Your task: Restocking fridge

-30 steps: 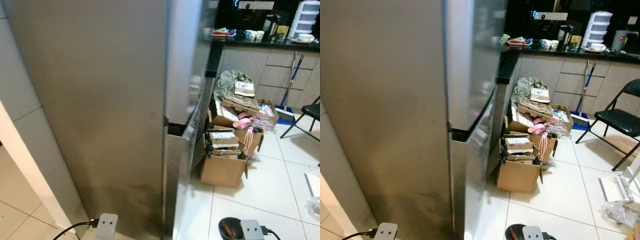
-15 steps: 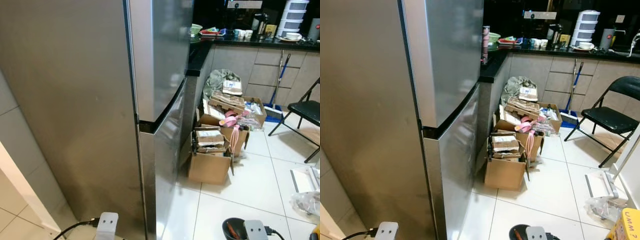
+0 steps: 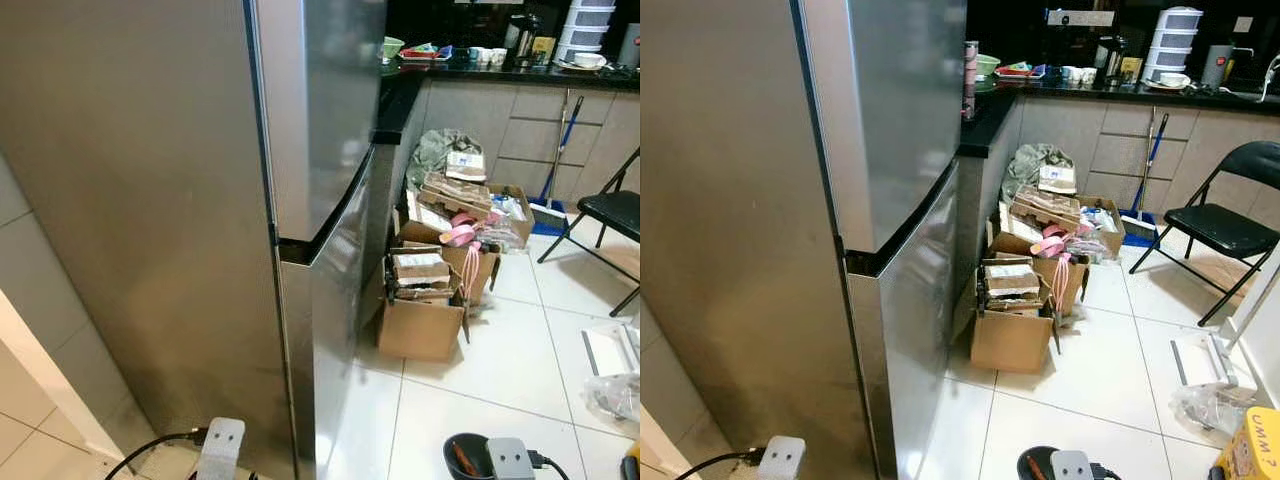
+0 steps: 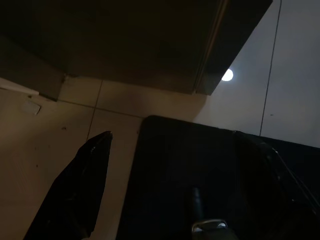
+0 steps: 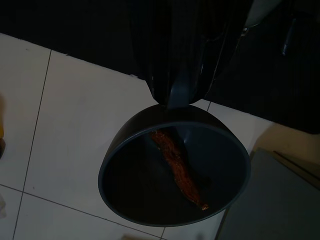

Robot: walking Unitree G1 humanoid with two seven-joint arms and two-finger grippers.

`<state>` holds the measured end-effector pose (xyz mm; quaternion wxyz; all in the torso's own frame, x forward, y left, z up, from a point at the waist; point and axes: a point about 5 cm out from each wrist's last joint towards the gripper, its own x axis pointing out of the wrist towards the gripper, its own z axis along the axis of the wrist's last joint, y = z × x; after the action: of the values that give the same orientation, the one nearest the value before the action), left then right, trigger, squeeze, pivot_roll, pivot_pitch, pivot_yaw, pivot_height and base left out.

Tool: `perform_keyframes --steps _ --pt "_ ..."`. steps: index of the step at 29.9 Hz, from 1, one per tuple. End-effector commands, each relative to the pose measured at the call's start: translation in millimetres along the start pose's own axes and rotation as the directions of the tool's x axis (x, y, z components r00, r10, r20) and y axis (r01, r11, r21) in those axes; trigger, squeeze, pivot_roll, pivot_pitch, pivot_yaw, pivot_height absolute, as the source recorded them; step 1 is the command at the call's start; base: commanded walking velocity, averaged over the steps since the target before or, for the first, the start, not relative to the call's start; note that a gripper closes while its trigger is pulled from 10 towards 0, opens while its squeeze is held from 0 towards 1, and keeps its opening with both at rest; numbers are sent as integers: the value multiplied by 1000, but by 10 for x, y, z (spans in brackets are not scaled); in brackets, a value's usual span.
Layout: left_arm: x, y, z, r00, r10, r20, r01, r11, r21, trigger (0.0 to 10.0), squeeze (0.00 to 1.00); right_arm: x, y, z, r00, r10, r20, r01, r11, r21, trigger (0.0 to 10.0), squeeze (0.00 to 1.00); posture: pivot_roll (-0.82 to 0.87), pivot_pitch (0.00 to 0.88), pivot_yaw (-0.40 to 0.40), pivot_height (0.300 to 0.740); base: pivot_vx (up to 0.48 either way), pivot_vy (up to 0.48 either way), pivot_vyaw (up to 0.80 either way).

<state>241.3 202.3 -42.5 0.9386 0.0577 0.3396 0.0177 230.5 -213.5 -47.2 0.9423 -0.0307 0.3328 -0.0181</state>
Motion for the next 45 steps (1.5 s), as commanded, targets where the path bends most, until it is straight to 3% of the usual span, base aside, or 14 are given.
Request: perform_keyframes --steps 1,10,20,22,38,45 --pt "-6 62 -34 1000 17 -22 -17 1000 -4 10000 0 -6 -23 -6 1000 -12 2 12 1000 16 10000 0 -64 79 -5 740 0 0 0" --pt "3 74 -8 999 29 -17 -30 998 -56 10000 0 -6 -44 3 1000 -17 4 17 1000 14 10000 0 -71 82 -7 740 0 0 0" --pt "3 39 -24 999 26 -25 -28 998 -55 10000 0 -9 -68 4 1000 -20 4 20 1000 13 10000 0 -76 85 -10 740 0 -419 0" --pt "2 53 -34 999 41 -32 -44 995 -84 10000 0 -10 -71 2 1000 -21 3 21 1000 13 10000 0 -75 85 -10 740 0 0 0" --pt "-6 103 -55 998 54 -41 -58 995 -87 10000 0 -6 -47 9 1000 -13 7 13 1000 14 10000 0 -73 87 -10 740 0 0 0" --pt "6 76 9 1000 29 -6 -29 998 -47 10000 0 -11 -46 -6 1000 -12 5 12 1000 11 10000 0 -78 88 -10 740 0 0 0"
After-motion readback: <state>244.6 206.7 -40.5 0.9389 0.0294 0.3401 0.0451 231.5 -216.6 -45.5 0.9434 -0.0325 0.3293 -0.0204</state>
